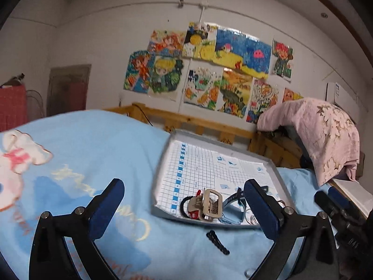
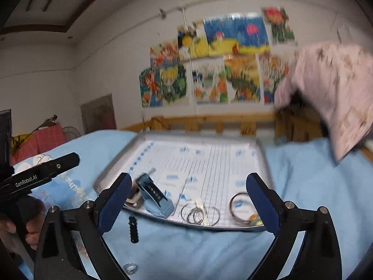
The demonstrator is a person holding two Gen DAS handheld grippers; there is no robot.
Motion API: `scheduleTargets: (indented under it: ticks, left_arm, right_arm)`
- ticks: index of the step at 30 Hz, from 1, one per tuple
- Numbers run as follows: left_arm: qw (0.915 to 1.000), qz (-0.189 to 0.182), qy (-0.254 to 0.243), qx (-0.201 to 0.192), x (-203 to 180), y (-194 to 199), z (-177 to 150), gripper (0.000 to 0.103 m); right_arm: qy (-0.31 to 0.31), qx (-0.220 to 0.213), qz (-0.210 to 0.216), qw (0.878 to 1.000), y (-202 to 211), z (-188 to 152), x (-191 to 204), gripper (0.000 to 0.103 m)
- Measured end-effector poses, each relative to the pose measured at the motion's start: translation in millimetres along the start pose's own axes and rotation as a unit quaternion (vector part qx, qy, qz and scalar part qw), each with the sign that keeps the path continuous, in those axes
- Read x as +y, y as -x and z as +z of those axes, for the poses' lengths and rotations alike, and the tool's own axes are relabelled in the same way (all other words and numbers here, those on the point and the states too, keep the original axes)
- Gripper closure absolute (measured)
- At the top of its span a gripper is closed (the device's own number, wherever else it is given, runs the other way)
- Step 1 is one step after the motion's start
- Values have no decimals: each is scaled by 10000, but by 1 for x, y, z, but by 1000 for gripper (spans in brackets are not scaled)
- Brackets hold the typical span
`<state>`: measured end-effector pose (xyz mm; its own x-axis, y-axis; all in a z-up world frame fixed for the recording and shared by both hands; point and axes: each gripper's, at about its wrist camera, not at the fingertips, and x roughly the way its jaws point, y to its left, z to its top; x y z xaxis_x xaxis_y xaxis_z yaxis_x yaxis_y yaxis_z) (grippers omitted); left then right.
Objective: Organize jewelry
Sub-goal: 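Open both tools to drop the claw clip and ring, then withdraw, then move both open tools toward the black hair pin and small silver ring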
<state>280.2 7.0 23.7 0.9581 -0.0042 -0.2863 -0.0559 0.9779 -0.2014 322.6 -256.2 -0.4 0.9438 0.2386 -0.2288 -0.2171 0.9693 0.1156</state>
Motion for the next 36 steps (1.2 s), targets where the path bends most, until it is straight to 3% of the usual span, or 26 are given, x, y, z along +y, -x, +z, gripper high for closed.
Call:
scheduleTargets:
  ticks: [8,19,25,30,36]
  left_arm:
    - [9995,94,-100,-289,14,74,3,0]
    - [9972,52,-524,-540,23,147,-34,0]
    - [9942,-266,-902,-529,15,161,-41,0]
    - [9911,-527,-1112,-509,6,167,-46,0]
    - [9921,-590,-1105,47,7,149,-55,0]
  right_arm:
    - [11,-429,-178,9989,75,14,22,2]
    - [-57,-718,-217,9972,161,-7,55,2]
    - [21,-777,-328,9964,190,-24,64,2]
    - [24,-702,-703,9950,208,-31,57,2]
    - [-192,-412,-941,9945,207,-34,41,2]
